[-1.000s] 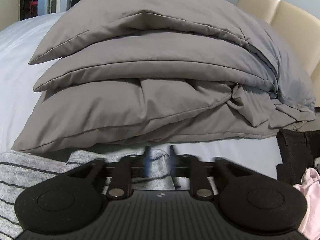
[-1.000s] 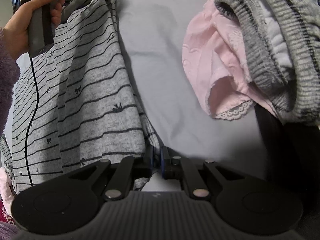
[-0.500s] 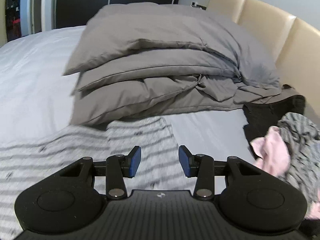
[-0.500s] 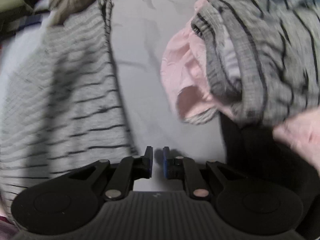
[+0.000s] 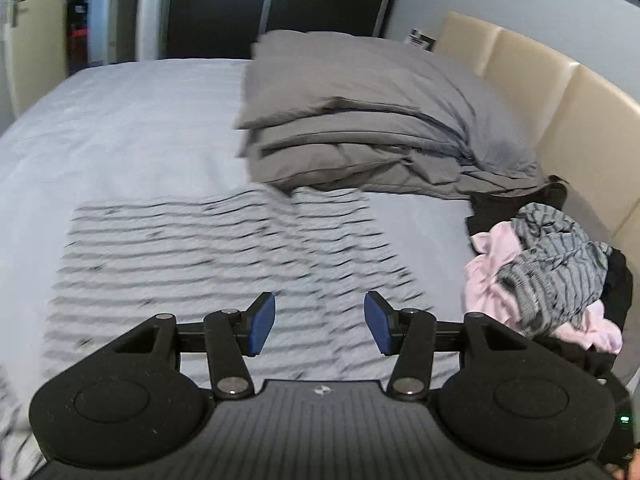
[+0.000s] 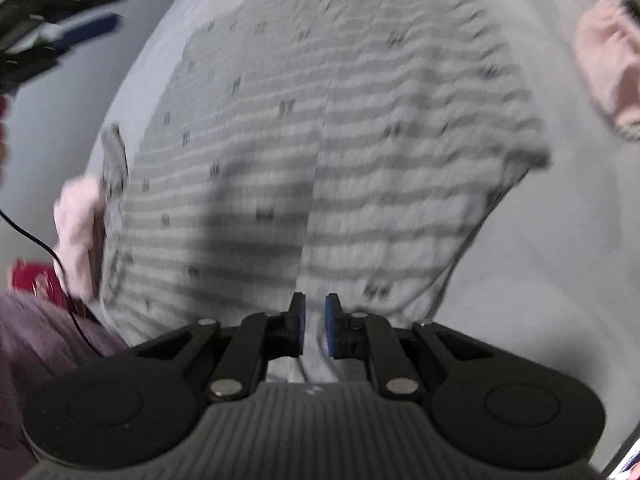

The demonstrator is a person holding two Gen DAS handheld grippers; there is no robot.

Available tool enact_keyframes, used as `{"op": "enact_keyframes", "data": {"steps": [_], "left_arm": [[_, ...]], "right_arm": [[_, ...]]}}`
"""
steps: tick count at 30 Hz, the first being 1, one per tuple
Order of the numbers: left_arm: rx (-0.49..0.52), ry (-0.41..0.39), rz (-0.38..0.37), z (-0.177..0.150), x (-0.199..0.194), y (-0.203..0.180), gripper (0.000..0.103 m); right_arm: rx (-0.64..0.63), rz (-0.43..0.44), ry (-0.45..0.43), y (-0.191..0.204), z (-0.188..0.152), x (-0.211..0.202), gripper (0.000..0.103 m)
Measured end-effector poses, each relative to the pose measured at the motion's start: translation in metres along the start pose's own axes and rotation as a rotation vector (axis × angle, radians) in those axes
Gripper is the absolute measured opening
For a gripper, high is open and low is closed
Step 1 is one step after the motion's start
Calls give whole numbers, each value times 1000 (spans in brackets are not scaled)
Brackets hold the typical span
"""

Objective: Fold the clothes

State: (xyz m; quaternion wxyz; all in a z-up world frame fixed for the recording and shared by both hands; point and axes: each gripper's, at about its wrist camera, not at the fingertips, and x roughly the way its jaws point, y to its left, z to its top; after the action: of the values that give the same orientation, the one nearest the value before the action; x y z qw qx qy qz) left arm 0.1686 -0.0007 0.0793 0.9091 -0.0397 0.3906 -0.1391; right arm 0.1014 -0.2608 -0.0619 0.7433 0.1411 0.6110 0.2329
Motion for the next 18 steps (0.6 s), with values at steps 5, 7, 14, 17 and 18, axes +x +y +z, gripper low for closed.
{"op": "enact_keyframes", "data": {"steps": [5, 7, 14, 17, 18], "left_arm": [[-76, -18, 95, -28, -60, 54, 51], [-113, -22, 141, -40, -82, 79, 53], [-230, -38, 319, -89, -127, 169, 58], [-282, -38, 372, -103, -129, 210, 58], [-301, -40, 380, -106, -128, 222, 57]], "right_arm": [[18, -79, 56, -5, -20, 21, 13], [24, -82, 34, 0, -18, 14, 14], [-83, -93, -100, 49, -12, -15, 35], [-113, -95, -124, 70, -14, -14, 41], [-117, -93, -130, 76, -15, -11, 41]]}}
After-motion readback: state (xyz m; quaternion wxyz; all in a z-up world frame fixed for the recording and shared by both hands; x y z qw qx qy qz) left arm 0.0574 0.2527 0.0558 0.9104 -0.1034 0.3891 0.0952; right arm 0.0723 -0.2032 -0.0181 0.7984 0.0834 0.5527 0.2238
